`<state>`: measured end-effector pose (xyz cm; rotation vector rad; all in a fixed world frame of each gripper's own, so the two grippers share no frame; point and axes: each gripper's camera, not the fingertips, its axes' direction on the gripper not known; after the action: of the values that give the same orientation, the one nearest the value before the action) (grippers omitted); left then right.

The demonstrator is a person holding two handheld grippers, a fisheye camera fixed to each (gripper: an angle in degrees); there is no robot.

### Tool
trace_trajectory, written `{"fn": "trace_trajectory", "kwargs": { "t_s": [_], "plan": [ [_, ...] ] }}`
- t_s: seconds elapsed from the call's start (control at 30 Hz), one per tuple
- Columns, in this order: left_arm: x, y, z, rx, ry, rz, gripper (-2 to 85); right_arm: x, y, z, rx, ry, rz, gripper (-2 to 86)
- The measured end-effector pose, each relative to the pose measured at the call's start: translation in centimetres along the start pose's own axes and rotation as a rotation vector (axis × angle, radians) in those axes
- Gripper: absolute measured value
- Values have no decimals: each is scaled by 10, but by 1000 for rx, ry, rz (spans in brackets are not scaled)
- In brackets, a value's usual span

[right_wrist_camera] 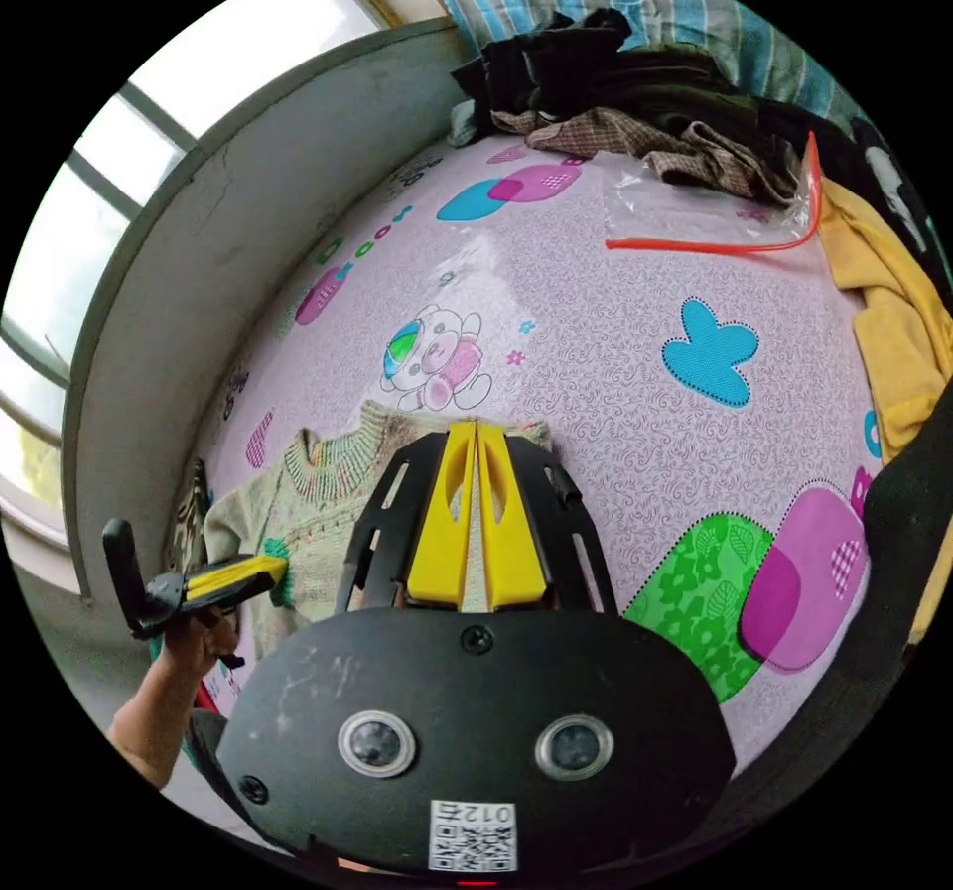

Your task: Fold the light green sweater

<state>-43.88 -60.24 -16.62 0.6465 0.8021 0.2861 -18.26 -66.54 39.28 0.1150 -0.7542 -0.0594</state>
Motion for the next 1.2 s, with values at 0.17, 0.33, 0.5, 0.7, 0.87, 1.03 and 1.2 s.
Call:
{"fn": "trace_trajectory", "kwargs": {
  "t_s": [0.17, 0.33, 0.5, 0.7, 0.87, 1.03, 1.2],
  "plan": [
    [21, 52, -36, -85, -30, 84, 4, -32, 84, -38, -143, -40, -172, -10],
    [46, 128, -47, -227, -62, 135, 6, -64, 174, -44, -387, 40, -268, -9],
    [60, 173, -39, -374, -100, 142, 6, -121, 218, -24, -509, 235, -426, -9],
    [46, 199, -61, -321, -30, 8, 6, -174, 239, -9, -647, 385, -588, -9],
    [49, 229, -77, -307, 33, 10, 8, -199, 267, -10, -640, 466, -639, -9],
    [23, 244, -136, -171, 63, -42, 10, -221, 281, -26, -552, 480, -593, -9],
    [-67, 276, -232, 125, -104, -362, 16, -302, 294, -75, -223, 249, -697, -9]
  ]
}}
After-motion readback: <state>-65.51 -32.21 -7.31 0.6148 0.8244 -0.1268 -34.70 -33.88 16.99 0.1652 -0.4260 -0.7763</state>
